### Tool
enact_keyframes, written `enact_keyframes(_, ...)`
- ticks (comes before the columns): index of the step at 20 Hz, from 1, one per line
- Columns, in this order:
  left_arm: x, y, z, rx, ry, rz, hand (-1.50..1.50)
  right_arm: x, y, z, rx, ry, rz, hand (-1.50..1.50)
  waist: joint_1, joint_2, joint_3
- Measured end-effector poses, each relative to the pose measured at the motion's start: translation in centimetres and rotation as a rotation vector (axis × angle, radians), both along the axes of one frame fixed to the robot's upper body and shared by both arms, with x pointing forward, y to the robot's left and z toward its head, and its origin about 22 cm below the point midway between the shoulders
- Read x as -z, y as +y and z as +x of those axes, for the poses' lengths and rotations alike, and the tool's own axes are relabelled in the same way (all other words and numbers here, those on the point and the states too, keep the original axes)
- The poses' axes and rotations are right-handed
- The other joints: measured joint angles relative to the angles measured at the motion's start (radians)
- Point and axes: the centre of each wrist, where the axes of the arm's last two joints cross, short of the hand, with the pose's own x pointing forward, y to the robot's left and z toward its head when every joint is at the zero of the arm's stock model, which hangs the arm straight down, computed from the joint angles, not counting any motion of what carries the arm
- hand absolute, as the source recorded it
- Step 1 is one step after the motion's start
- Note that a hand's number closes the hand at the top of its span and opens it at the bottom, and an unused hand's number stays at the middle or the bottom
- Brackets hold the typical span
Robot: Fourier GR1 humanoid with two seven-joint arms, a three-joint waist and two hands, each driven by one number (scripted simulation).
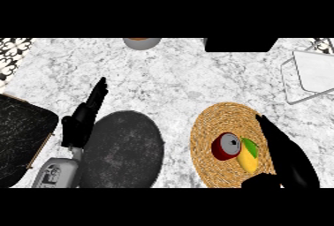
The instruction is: Pick the lemon from the placemat and place it in the tiered shelf
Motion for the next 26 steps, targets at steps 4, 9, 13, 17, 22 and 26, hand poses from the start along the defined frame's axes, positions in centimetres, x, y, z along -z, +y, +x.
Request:
enact_keyframes(4, 0.0, -0.1, 0.2, 0.005, 0.004, 0.004, 0.0, 0.8, -0.1, 0.1, 0.0, 0.008, 0.002, -1.5, 0.0, 0.0, 0.0)
enact_keyframes(9, 0.5, -0.1, -0.1, 0.0, 0.006, 0.006, 0.0, 2.4, 0.4, 0.4, -0.002, 0.023, 0.001, -1.5, 0.0, 0.0, 0.0)
enact_keyframes(13, 0.4, -0.6, 0.2, 0.001, 0.006, 0.004, 0.0, 3.4, 0.7, 0.7, -0.009, 0.03, 0.008, -1.5, 0.0, 0.0, 0.0)
enact_keyframes(17, 0.4, -0.3, 0.0, 0.004, 0.004, 0.003, 0.0, 3.5, -0.3, 0.8, -0.017, 0.049, 0.004, 1.5, 0.0, 0.0, 0.0)
enact_keyframes(22, 0.2, -0.2, 0.1, 0.002, 0.007, 0.008, 0.0, 4.4, 0.0, 0.9, -0.064, 0.068, -0.037, 1.5, 0.0, -0.001, -0.001)
enact_keyframes(26, 0.3, -0.4, -0.1, -0.001, 0.004, 0.006, 0.0, 4.5, -0.3, 0.5, -0.098, 0.041, -0.081, 1.5, 0.0, -0.002, -0.002)
